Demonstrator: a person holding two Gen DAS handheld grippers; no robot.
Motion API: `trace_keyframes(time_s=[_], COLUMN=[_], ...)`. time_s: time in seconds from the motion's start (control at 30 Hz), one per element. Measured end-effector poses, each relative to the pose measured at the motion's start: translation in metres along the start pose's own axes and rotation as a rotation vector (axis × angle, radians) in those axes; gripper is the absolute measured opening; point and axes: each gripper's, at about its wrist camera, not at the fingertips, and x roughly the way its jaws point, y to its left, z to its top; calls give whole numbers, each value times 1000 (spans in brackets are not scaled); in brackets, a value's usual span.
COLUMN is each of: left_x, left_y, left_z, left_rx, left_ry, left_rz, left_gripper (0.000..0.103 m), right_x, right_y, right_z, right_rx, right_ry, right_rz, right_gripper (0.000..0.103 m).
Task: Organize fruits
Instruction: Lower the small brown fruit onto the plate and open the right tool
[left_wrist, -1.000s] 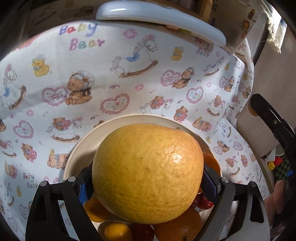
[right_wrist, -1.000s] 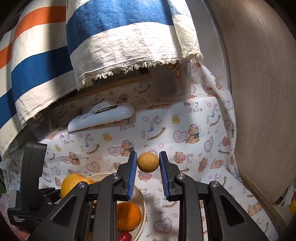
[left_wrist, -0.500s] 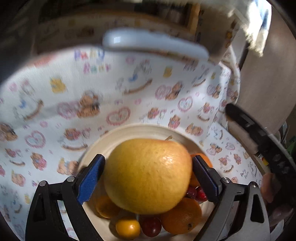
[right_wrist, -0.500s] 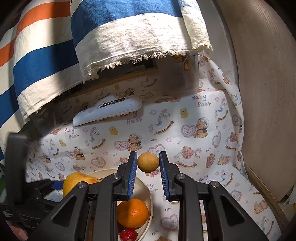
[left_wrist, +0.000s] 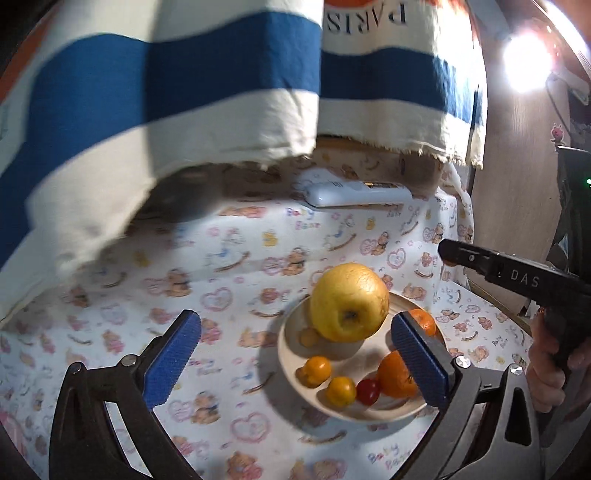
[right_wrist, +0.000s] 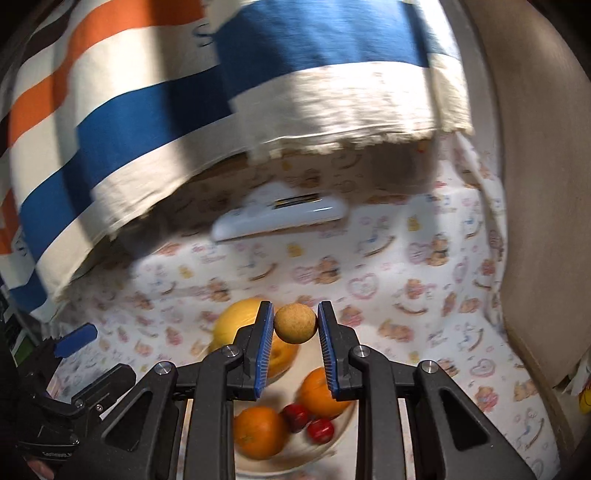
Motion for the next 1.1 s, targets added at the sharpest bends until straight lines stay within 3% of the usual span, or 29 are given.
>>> trace_keyframes(time_s=[0.17,0.33,0.73,1.1], left_x=[-29,-54,-45,-38], left_y=[13,24,23,32], left_z=[-12,-25,-44,-50], left_rx=[-34,-73,-50,-90], left_ry=[-50,-134,-115,-98], left_rz=[20,56,56,65], left_gripper=[102,102,102,102], right_x=[5,27,58,67], right_y=[33,43,66,69], right_z=[-15,-31,-62,-68], right_rx=[-73,-54,-144,-161], right_ry=[52,162,282,308], right_rz=[73,126,128,111], right_gripper=[25,25,25,25])
